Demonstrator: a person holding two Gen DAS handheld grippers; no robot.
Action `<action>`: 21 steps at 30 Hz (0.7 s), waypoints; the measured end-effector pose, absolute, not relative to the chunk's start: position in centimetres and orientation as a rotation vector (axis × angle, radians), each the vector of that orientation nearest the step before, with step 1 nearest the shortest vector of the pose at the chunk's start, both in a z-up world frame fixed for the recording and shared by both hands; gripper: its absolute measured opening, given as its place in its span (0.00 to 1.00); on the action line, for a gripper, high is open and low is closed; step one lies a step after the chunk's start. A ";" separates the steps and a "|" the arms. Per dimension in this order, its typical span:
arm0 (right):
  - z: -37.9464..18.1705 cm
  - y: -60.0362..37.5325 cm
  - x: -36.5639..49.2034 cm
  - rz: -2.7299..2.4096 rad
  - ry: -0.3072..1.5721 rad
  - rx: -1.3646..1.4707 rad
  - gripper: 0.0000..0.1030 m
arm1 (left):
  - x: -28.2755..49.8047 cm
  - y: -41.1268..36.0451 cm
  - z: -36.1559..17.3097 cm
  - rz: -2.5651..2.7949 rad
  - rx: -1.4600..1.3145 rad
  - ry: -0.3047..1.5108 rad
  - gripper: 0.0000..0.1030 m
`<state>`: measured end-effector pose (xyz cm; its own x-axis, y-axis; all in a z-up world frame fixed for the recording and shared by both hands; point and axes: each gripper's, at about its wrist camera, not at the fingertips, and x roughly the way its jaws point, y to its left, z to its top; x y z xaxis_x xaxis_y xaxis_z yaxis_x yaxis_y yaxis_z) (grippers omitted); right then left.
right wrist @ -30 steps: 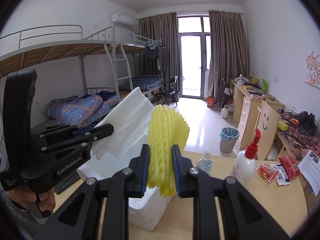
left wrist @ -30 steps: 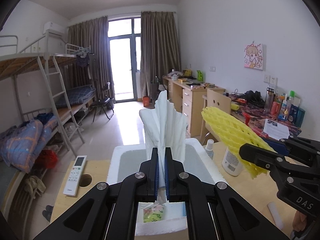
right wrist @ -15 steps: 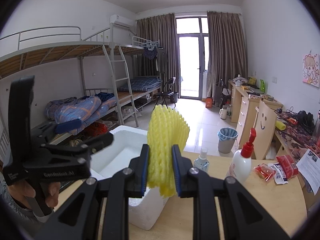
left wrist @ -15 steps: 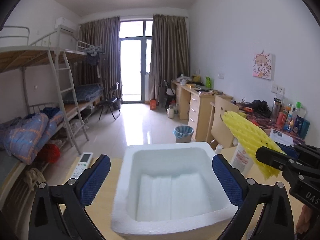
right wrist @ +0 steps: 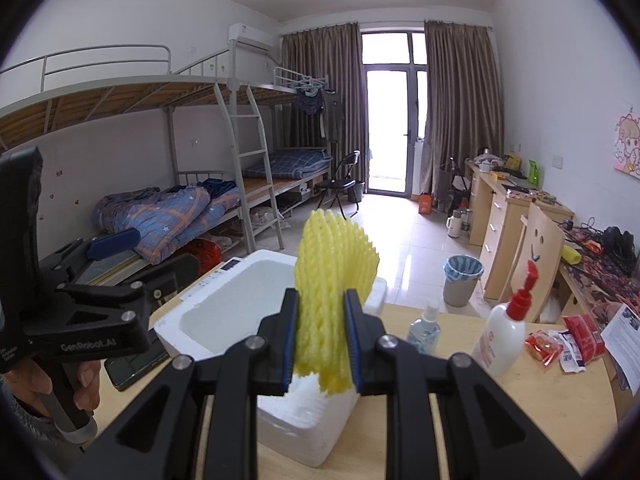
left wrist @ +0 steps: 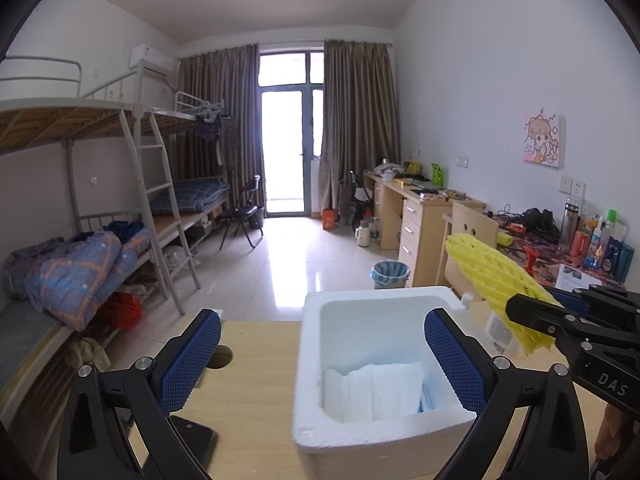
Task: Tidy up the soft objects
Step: 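Open the left tool to drop the paper towels into the foam box, then lower the yellow net sleeve into the foam box and open the right tool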
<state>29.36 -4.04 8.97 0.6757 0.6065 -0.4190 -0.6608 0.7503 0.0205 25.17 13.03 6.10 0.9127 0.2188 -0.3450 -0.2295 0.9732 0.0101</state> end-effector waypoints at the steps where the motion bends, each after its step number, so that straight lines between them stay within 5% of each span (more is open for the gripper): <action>1: 9.0 -3.8 29.3 0.719 0.421 -0.137 0.25 | 25.0 13.2 6.1 0.236 -0.028 0.351 0.99; 21: 8.1 0.3 29.7 0.769 0.456 -0.135 0.25 | 22.1 16.4 6.0 0.332 -0.019 0.315 0.99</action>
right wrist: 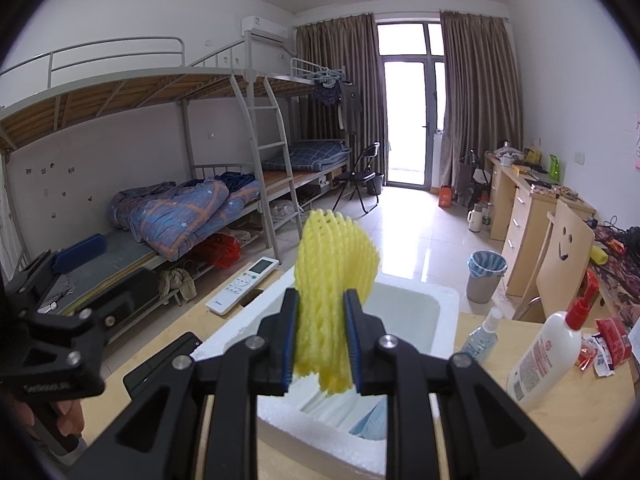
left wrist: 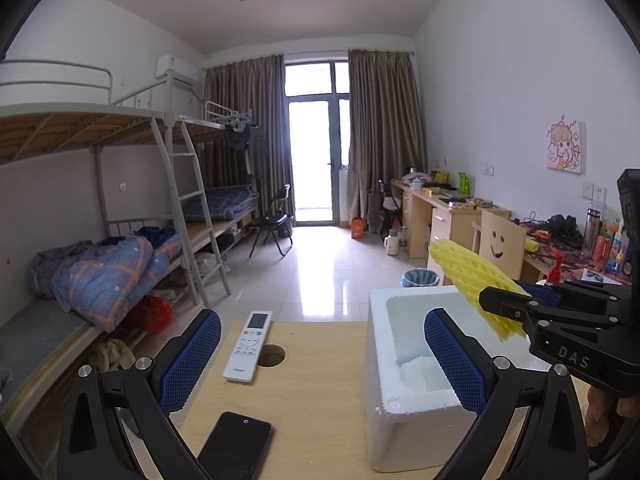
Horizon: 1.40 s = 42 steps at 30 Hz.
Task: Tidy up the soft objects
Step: 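Lower the yellow net sleeve into the foam box and open the right tool, then withdraw both tools from the box toward the grey sock and white foam stick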
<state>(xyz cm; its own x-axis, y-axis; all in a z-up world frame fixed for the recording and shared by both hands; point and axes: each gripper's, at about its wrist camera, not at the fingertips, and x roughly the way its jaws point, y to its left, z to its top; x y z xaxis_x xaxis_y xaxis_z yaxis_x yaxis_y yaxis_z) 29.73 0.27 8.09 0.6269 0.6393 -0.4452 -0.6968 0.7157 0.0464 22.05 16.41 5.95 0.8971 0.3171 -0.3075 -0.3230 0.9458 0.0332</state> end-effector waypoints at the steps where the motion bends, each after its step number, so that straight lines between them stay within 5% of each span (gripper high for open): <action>1: 8.0 0.3 29.9 0.764 0.460 -0.139 0.25 | 21.9 16.4 5.9 0.332 -0.020 0.313 0.99; 5: 7.7 0.7 29.8 0.743 0.471 -0.144 0.25 | 21.7 16.6 5.9 0.338 -0.033 0.308 0.99; 9: 7.6 0.6 29.8 0.717 0.470 -0.144 0.57 | 21.8 16.6 5.9 0.332 -0.035 0.312 0.99; 15: 8.0 0.3 29.3 0.703 0.456 -0.153 0.77 | 21.7 16.2 6.0 0.325 -0.031 0.309 0.99; 23: 8.6 -0.2 29.2 0.700 0.459 -0.138 0.81 | 21.6 16.2 6.1 0.325 -0.029 0.315 0.99; 31: 9.6 -2.4 28.3 0.675 0.425 -0.107 0.99 | 21.0 15.6 6.5 0.311 -0.033 0.302 0.99; 42: 10.7 -4.9 27.1 0.656 0.401 -0.070 1.00 | 19.3 13.4 7.5 0.293 -0.024 0.279 0.99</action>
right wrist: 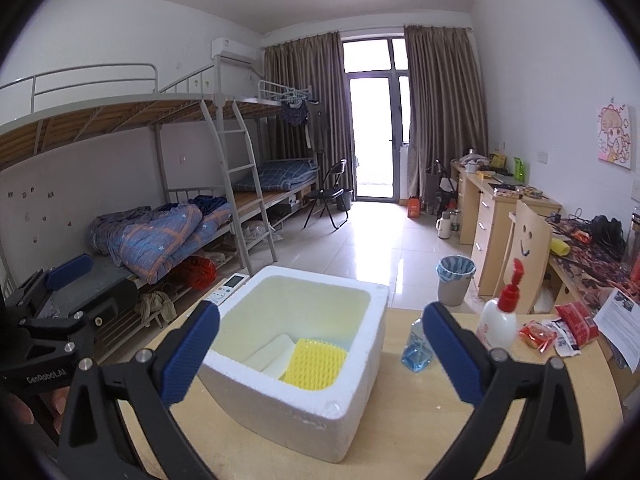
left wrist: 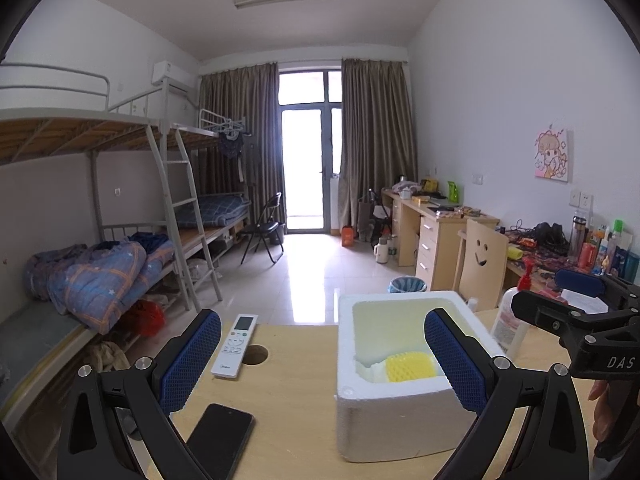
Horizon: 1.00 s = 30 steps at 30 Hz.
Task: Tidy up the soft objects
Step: 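Withdraw both tools from the box toward the grey sock and white foam stick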
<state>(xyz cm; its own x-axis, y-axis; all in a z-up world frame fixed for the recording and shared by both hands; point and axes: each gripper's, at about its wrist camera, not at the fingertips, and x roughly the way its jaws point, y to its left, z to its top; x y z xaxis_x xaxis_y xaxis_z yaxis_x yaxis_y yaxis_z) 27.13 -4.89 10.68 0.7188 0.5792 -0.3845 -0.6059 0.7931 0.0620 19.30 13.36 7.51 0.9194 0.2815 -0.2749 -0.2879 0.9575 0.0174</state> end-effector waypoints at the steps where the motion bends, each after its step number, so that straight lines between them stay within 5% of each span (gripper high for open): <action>1: 10.7 -5.1 26.9 0.656 0.399 -0.070 1.00 | 19.1 13.2 7.6 0.290 -0.023 0.276 0.99; 30: 13.2 -12.4 15.3 0.648 0.230 -0.050 1.00 | 8.2 6.7 9.8 0.227 0.005 0.178 0.99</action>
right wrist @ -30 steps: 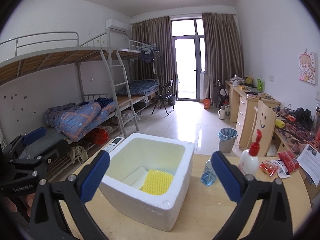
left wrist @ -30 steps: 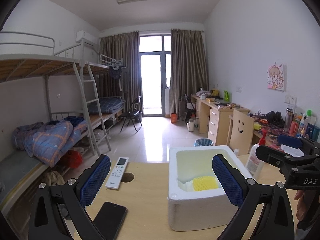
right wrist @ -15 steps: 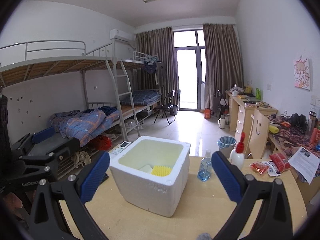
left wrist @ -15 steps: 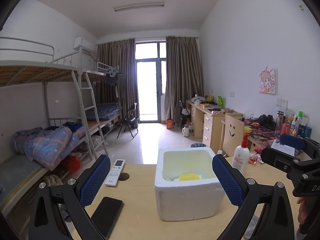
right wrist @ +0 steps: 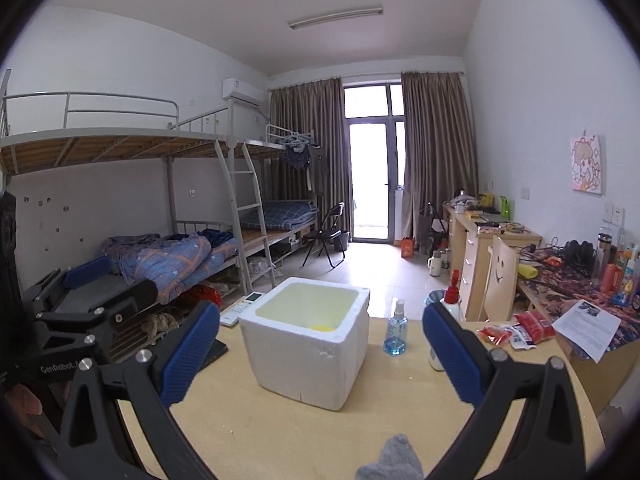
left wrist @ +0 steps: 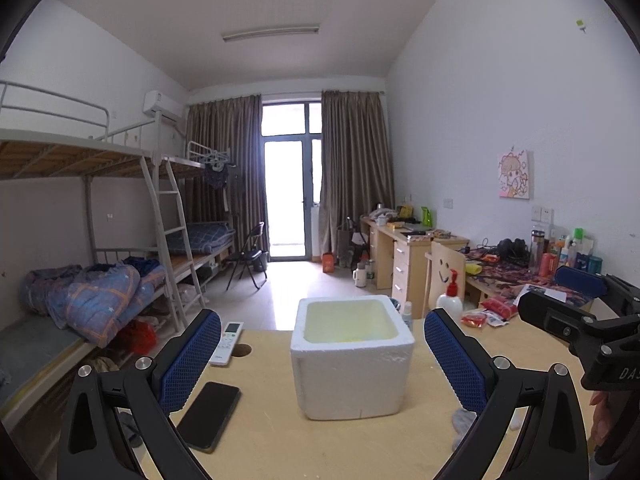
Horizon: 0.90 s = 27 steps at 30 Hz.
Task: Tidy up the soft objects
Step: 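Withdraw both tools from the box toward the grey sock and white foam stick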
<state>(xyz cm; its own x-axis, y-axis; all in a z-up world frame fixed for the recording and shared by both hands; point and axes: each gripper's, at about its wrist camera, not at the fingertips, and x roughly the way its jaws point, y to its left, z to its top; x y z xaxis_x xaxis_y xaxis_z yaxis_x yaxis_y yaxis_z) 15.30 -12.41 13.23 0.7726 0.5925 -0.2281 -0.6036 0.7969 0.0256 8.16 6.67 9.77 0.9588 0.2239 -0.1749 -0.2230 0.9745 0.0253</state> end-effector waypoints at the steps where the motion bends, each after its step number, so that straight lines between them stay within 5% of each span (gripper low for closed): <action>1: 13.1 -12.5 15.0 0.647 0.228 -0.051 1.00 | 7.9 6.5 9.8 0.223 0.008 0.174 0.99; 27: 9.8 -15.9 9.4 0.607 0.141 -0.064 1.00 | 3.0 4.1 5.8 0.175 -0.018 0.140 0.99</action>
